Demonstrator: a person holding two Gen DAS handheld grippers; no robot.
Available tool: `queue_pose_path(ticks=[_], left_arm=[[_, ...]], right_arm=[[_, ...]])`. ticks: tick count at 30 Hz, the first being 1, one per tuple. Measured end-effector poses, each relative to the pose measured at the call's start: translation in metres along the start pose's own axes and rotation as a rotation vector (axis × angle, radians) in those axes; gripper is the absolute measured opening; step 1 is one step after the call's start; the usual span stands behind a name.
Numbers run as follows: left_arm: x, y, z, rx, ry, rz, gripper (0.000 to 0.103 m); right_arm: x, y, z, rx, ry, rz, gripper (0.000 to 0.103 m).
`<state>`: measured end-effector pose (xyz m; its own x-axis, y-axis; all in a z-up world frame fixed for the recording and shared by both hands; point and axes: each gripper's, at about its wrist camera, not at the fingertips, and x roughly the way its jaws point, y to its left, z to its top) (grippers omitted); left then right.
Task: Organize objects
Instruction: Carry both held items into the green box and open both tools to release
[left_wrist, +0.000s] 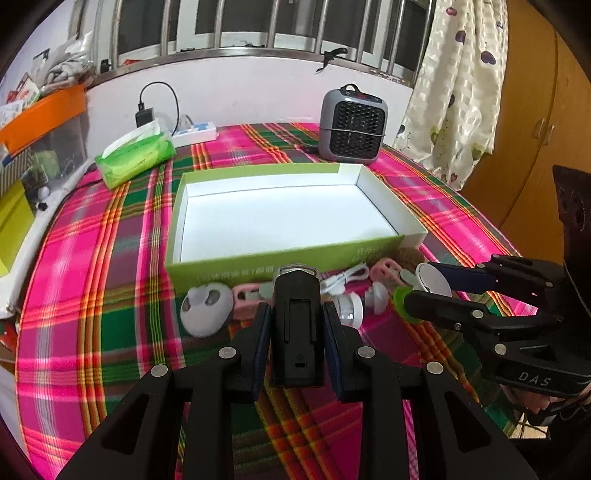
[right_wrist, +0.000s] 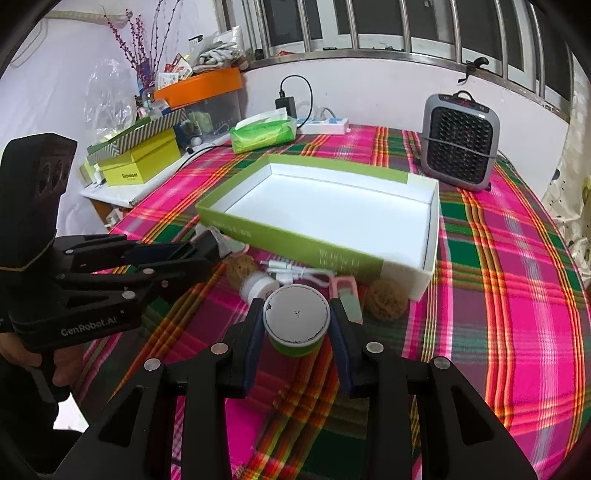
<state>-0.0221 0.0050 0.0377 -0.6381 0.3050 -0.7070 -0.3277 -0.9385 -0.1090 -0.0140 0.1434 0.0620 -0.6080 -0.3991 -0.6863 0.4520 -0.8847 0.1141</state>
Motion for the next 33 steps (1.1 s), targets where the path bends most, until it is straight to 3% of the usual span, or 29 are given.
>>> queue_pose_path(ticks=[18,33], left_arm=[[0.028,-0.008,0.056,0.035,-0.04,0.024,0.025],[0.076,0.008,0.068,-0.002,0.041,0.03,0.022]], right_arm=[[0.019,-0.019,0.047,-0.015,-0.054,-0.032,0.035],[0.067,-0.038,0.063,0.015,0.014,-0.041,0.035]])
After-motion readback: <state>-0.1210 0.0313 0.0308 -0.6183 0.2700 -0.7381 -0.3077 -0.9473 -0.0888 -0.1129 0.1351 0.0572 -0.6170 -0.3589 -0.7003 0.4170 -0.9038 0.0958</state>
